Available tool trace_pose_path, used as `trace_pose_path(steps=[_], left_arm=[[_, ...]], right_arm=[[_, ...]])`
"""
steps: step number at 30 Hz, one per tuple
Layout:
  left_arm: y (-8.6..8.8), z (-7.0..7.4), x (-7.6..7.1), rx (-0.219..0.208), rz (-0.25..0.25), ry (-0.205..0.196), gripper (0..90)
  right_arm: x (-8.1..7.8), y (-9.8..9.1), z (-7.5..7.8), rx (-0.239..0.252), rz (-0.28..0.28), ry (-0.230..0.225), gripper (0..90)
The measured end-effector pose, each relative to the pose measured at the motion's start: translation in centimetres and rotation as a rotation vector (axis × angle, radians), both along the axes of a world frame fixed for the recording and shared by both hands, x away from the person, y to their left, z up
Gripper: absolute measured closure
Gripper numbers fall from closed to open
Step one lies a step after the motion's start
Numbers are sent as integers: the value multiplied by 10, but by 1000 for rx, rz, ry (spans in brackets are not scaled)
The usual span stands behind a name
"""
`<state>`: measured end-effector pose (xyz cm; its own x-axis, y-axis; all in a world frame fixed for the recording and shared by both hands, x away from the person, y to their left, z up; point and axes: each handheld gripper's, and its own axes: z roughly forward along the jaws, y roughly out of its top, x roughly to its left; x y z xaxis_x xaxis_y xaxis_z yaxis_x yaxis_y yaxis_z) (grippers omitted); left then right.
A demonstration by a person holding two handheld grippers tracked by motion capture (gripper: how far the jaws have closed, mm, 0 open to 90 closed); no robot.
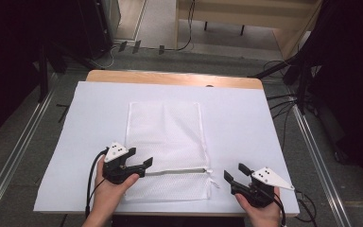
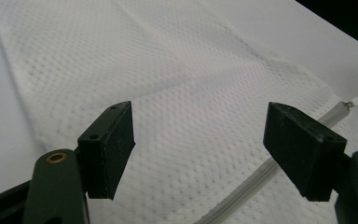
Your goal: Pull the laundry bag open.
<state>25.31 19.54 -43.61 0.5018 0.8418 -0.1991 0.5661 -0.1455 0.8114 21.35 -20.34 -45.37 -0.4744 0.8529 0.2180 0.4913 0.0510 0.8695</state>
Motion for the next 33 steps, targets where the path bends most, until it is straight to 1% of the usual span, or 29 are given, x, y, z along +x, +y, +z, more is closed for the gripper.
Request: trace_pose_path(steps=[1,2,3,4,5,6,7,8,9,10,11,12,15,16,19,20,22,23,24,25,26,27,29,30,32,33], left_arm=[[-3,0,0,2,-6,1,277],[-9,0,-1,-5,-19,-3,302],[-9,0,-1,-5,-19,-3,318],[-14,-1,-2,-10,-34,-6,331],[-14,-1,-2,-10,-34,-6,347],[-16,-1,-2,-12,-39,-7,362],[-18,-1,-2,-11,-44,-6,362],[-20,-2,-2,-15,-48,-2,385],[-21,-3,-2,-19,-53,0,395],[-22,-4,-2,-24,-61,9,406],[-22,-4,-2,-24,-61,9,417],[-23,-4,-1,-28,-64,10,417],[-24,-5,-1,-38,-73,16,455],[-24,-5,-1,-42,-75,18,459],[-25,-5,-1,-41,-80,22,466],[-26,-6,-1,-42,-82,22,469],[-27,-6,-1,-45,-88,25,472],[-27,-7,-1,-43,-91,28,472],[-28,-7,-1,-40,-96,27,476],[-28,-7,-1,-40,-96,27,477],[-28,-7,-1,-44,-97,27,477],[-28,-7,-1,-46,-97,26,478],[-29,-7,-1,-49,-98,26,478],[-30,-7,-2,-42,-103,26,478],[-31,-7,-2,-41,-101,27,479],[-32,-7,-2,-42,-107,27,479]], right_arm=[[1,1,-2,25,22,13,476],[1,3,-5,44,28,20,503],[1,5,-7,43,32,11,524],[0,7,-9,34,32,6,544],[0,7,-9,34,32,6,544],[-1,11,-12,4,49,19,549],[-1,11,-12,4,49,19,549],[0,14,-14,-2,65,47,561],[1,15,-15,-2,78,56,556],[2,16,-17,1,79,63,557],[2,16,-17,1,79,63,557],[3,17,-18,1,80,88,563],[5,25,-21,12,107,143,572],[5,27,-22,16,116,151,570],[7,31,-24,16,116,160,555],[10,34,-26,19,113,175,535],[13,37,-30,3,108,186,519],[13,37,-30,3,108,186,519],[14,41,-32,-11,112,202,506],[14,41,-32,-11,112,202,506],[14,42,-33,-21,116,201,505],[14,45,-34,-25,128,204,493],[14,47,-34,-30,128,204,480],[13,51,-34,-35,124,197,459],[13,53,-35,-37,122,193,453],[13,54,-35,-46,119,184,446]])
